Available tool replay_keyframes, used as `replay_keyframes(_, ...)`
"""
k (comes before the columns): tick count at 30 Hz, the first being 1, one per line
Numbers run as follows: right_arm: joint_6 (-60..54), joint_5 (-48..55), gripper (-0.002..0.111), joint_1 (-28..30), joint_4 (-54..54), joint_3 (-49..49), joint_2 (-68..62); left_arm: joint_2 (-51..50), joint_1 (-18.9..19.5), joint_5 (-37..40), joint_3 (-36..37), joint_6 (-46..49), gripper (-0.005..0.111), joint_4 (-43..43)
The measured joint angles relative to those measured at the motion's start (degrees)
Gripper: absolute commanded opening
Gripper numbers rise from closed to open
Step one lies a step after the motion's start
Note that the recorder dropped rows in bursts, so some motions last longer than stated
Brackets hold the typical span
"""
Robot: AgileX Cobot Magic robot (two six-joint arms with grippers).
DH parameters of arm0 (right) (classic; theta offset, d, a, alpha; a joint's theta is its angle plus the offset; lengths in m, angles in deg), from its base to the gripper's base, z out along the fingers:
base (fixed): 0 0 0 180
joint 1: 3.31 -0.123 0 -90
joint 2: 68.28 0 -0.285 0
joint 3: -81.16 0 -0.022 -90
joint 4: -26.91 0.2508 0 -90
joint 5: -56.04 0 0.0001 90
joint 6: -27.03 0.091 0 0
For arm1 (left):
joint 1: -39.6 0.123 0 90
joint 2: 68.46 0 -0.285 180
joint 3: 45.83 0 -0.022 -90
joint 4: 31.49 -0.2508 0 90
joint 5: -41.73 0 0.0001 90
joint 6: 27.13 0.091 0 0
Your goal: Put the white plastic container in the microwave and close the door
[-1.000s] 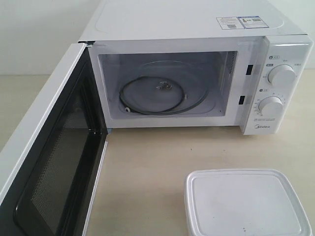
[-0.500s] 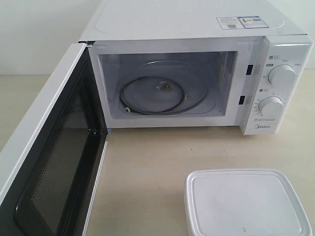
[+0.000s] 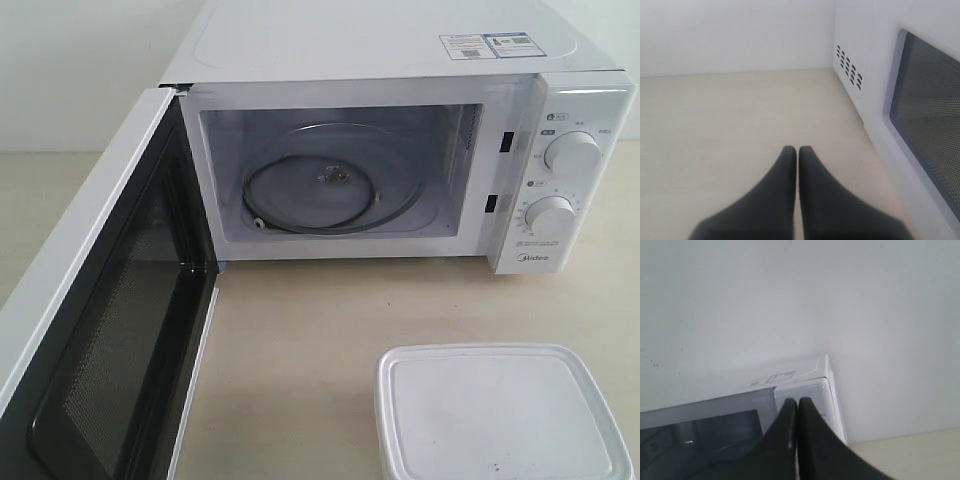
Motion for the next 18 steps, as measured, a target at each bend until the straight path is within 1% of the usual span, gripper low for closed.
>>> replay_keyframes(10, 0.6, -2.8, 0.0, 0.0, 0.4, 0.0, 0.0, 0.0, 0.0, 0.0, 0.0, 0.0, 0.004, 0.0)
replay_keyframes(12, 2.6, -4.1, 0.0, 0.0, 0.7, 0.0, 0.0, 0.0, 0.0, 0.0, 0.0, 0.0, 0.004, 0.0)
replay_keyframes(14, 6.0, -8.4, 0.0, 0.0, 1.3, 0.0, 0.1, 0.0, 0.0, 0.0, 0.0, 0.0, 0.004, 0.0)
replay_keyframes(18, 15.0, -20.8, 0.0, 0.0, 0.0, 0.0, 0.1, 0.0, 0.0, 0.0, 0.0, 0.0, 0.004, 0.0)
